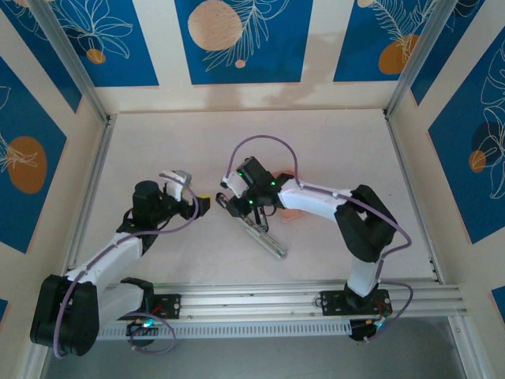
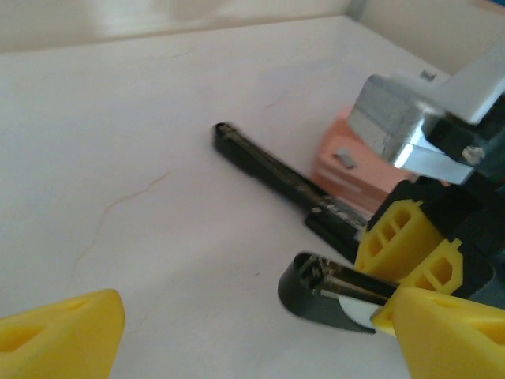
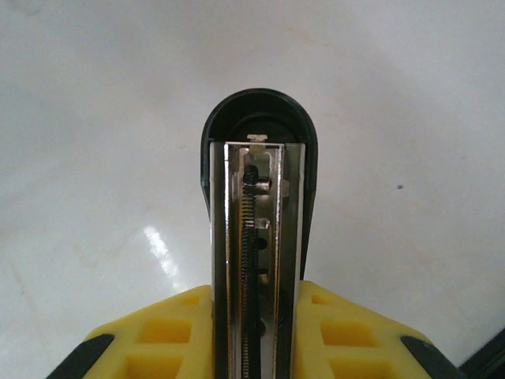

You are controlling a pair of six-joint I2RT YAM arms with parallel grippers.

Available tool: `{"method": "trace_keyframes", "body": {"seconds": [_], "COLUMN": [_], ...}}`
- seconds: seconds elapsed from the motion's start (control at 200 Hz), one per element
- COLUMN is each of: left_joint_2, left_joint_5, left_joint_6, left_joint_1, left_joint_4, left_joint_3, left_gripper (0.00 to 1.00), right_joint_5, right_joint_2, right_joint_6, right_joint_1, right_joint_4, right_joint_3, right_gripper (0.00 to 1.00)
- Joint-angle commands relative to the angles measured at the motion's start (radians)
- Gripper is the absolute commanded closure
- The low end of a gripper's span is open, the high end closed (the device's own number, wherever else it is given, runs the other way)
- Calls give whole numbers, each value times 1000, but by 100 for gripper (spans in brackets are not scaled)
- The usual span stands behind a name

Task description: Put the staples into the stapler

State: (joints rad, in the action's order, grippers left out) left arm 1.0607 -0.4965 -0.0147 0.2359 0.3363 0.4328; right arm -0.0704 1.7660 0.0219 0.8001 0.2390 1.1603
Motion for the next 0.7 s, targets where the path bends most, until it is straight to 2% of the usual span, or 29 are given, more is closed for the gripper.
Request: {"method": "trace_keyframes", "body": {"seconds": [0.0, 0.105, 0.26, 0.34, 0.495, 0.695], "left_joint_2": [16, 33, 8, -2, 8, 35], "left_joint_5": [-259, -444, -546, -572, -575, -555], "left_joint_6": [162, 308, 427, 529, 746, 817], "left_joint_1": [-10, -9, -9, -7, 11, 48], "left_joint_4": [4, -91, -115, -212, -499, -558], "left_joint_3": [74, 118, 110, 126, 194, 198], "left_gripper": [14, 22, 22, 22, 22, 24], "right_joint_5": [-141, -231, -328, -352, -387, -409], "right_joint_2": [-96, -145, -191, -217, -249, -276], "right_joint_6": [205, 292, 363, 395, 409, 407], "right_joint_1": [-8, -34, -57, -58, -58, -46], "right_joint_4": [-166, -253, -359, -426, -492, -566], "right_joint_3": [-100, -184, -284, -345, -404, -454], "right_gripper": [86, 87, 87, 88, 88, 88]}}
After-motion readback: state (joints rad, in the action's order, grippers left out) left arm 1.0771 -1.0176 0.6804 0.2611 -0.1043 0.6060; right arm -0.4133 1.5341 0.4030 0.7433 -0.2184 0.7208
